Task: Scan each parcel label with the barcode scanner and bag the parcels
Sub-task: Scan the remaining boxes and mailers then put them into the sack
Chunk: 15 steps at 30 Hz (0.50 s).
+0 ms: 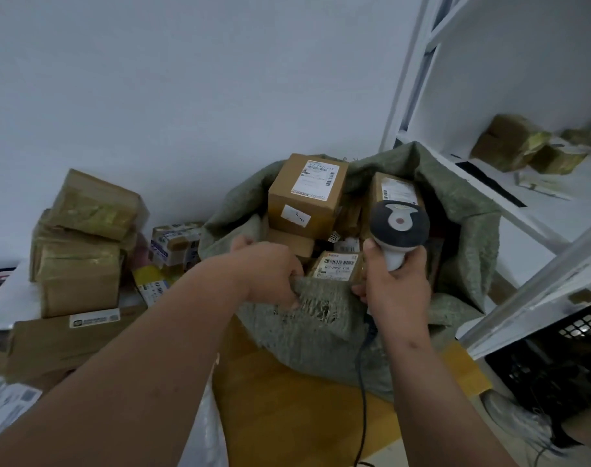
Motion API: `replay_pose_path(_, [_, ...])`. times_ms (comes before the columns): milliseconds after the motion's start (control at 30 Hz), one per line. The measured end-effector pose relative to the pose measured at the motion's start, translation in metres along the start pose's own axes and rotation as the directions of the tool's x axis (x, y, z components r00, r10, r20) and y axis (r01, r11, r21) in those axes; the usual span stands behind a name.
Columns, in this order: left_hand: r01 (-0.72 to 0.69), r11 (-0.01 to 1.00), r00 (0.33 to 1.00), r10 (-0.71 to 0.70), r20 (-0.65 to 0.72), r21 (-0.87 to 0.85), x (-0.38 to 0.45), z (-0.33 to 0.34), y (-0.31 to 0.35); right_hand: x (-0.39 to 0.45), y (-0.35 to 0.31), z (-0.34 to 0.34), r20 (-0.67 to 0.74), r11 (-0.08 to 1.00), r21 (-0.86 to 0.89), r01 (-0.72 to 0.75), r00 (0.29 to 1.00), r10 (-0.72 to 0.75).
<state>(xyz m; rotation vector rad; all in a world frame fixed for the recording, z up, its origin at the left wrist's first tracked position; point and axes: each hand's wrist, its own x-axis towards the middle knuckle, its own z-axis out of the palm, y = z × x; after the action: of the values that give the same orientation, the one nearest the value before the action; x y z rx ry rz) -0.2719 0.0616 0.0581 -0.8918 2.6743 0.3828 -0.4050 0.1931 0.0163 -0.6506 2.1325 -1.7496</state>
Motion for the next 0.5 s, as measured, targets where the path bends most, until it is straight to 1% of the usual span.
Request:
replay_pose_path(67, [0.031,0.999,0.999,-0.03,-0.017,0.022,-0.007,0.012,-0.009,-0.009,-0.005,0.009,0.046,1.0,-0.009,-0.002,0.999,0.002])
replay_pose_path(100, [0.047,0.999,0.998,-0.047,-0.041,0.002,-0.011,0.018,-0.014,-0.014,-0.008,0.015,0.072,1.0,-0.004,-0.006,0.997,0.006])
replay_pose_path(167, [0.071,0.993,0.986,-0.085,-0.144,-0.094,-0.023,0.029,-0.027,-0.027,-0.012,0.029,0.126,0.999,0.034,-0.025,0.992,0.02])
replay_pose_path(267, [0.093,0.972,0.942,-0.156,-0.298,-0.215,-0.045,0.043,-0.054,-0.052,-0.019,0.057,0.214,0.997,0.063,-0.048,0.976,0.033])
replay_pose_path(333, [0.136,0.95,0.902,-0.236,-0.361,-0.281,-0.062,0.053,-0.076,-0.07,-0.021,0.079,0.267,0.998,0.04,-0.056,0.963,0.043])
replay_pose_path(400, [0.193,0.914,0.874,-0.326,-0.361,-0.357,-0.079,0.063,-0.1,-0.09,-0.02,0.1,0.322,0.998,0.024,-0.064,0.945,0.053])
replay_pose_path(500, [0.285,0.87,0.848,-0.425,-0.318,-0.403,-0.107,0.08,-0.135,-0.119,-0.019,0.131,0.386,0.996,0.03,-0.089,0.92,0.071])
